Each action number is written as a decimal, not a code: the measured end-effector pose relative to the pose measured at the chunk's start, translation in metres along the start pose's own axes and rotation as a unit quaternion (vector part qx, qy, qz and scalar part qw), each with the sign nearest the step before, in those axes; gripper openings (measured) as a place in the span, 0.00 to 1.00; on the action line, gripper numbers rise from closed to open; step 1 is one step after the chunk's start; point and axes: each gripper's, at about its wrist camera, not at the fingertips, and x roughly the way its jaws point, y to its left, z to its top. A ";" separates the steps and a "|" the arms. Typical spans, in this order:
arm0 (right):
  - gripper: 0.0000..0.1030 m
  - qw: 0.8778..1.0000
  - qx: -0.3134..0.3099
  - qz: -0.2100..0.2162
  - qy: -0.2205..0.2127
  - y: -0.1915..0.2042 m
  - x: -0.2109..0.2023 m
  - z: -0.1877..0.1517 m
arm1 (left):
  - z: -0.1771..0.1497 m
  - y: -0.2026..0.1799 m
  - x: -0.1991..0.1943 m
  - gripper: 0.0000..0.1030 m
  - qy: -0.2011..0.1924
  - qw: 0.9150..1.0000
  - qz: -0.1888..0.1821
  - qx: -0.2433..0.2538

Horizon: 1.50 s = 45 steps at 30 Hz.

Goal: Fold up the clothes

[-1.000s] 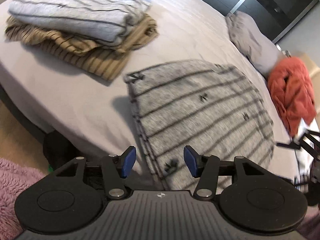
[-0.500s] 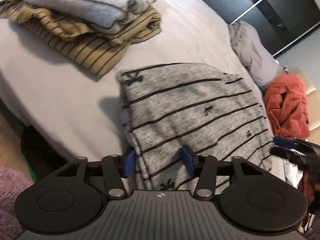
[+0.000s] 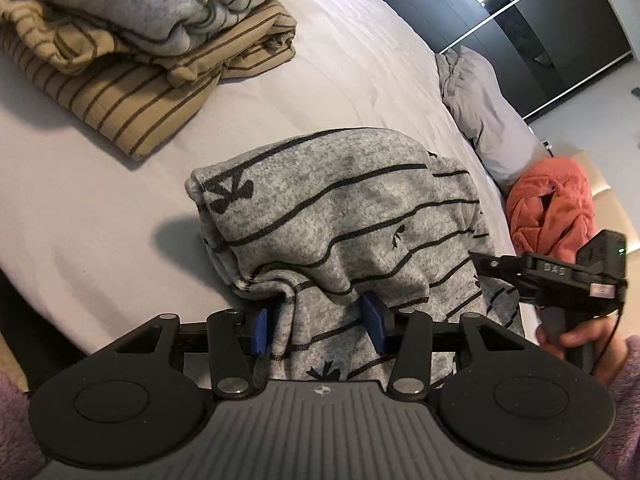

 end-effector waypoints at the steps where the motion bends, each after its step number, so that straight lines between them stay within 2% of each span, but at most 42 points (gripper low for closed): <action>1: 0.67 1.000 0.004 0.003 0.003 0.000 0.003 0.000 | 0.001 0.000 0.002 0.43 0.000 1.000 -0.001 -0.002; 2: 0.66 1.000 0.007 0.006 0.006 0.000 0.006 0.001 | 0.001 0.000 0.004 0.43 0.001 1.000 -0.001 -0.003; 5: 0.51 1.000 0.005 0.020 0.014 0.004 0.010 0.002 | 0.002 -0.001 0.007 0.43 0.001 1.000 0.002 -0.004; 10: 0.44 0.999 0.020 0.032 0.013 0.004 0.011 -0.001 | 0.003 -0.006 0.010 0.43 -0.001 1.000 0.009 0.007; 15: 0.34 1.000 0.005 0.023 -0.004 0.013 0.001 -0.006 | 0.001 -0.013 0.004 0.32 -0.010 0.999 0.015 0.030; 21: 0.30 0.999 -0.002 0.023 -0.024 0.019 -0.020 -0.011 | 0.000 -0.017 -0.009 0.24 -0.023 0.999 0.010 0.041; 32: 0.29 0.997 0.007 0.044 -0.057 0.035 -0.055 -0.023 | 0.007 -0.034 -0.043 0.20 -0.060 0.996 -0.013 0.072; 36: 0.28 0.997 0.026 0.045 -0.065 0.038 -0.062 -0.029 | 0.017 -0.037 -0.048 0.20 -0.060 0.995 -0.014 0.080; 45: 0.28 0.996 0.058 0.003 -0.061 0.016 -0.069 -0.042 | 0.021 -0.041 -0.024 0.22 -0.048 0.994 -0.012 0.102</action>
